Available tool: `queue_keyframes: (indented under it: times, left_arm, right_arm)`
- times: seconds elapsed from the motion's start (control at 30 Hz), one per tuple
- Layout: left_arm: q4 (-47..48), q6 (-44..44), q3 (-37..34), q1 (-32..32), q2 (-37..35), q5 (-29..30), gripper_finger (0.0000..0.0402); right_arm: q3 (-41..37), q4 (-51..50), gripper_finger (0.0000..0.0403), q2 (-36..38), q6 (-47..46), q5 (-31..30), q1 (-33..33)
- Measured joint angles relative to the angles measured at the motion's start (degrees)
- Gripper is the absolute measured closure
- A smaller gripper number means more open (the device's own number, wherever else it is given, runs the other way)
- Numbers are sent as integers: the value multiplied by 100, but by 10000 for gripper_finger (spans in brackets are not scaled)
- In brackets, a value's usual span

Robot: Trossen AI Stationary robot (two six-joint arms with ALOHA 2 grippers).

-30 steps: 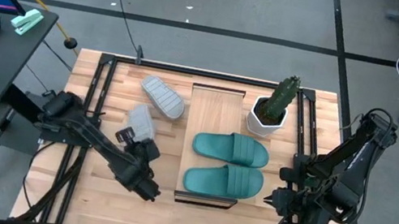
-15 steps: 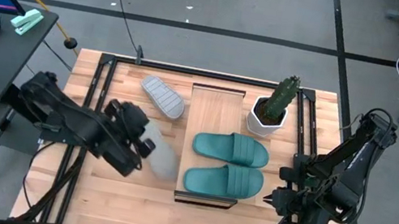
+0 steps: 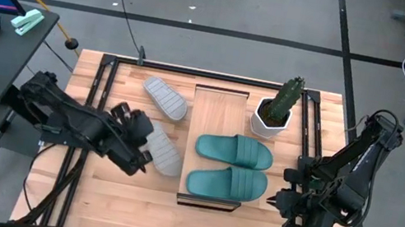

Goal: Pick and place slides into the shelf
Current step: Put the bottom gray slide on the shelf

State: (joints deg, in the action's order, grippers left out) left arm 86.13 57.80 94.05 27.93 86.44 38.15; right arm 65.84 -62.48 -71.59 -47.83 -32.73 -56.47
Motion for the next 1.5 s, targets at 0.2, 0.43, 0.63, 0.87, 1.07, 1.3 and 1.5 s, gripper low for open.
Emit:
queue_keyframes:
  times: [0.2, 0.43, 0.63, 0.87, 1.07, 1.3, 1.5]
  left_arm:
    - [-1107, -5, -1162, 67, -7, -806, 290]
    - [-3468, -1229, -2320, 552, -5, -565, 223]
    - [-3988, -1797, -2910, 981, -5, 100, 227]
    - [-5216, -1920, -3480, 884, -5, 173, 216]
    - [-6133, -2215, -3816, 657, -5, 96, 173]
    - [-6542, -1904, -3834, 382, 192, -70, 106]
    - [-6664, -2348, -3834, 348, 467, -350, 80]
  right_arm:
    - [0, 0, 373, 0, 34, -31, 0]
    - [0, 0, 373, 0, 37, -26, 0]
    - [0, 0, 373, 0, 7, 13, -4]
    - [0, 0, 373, 0, 7, 23, -2]
    - [0, 2, 373, 0, 2, 122, -2]
    - [0, 0, 373, 0, -11, 196, 13]
    - [0, 78, 373, 0, -18, 279, 11]
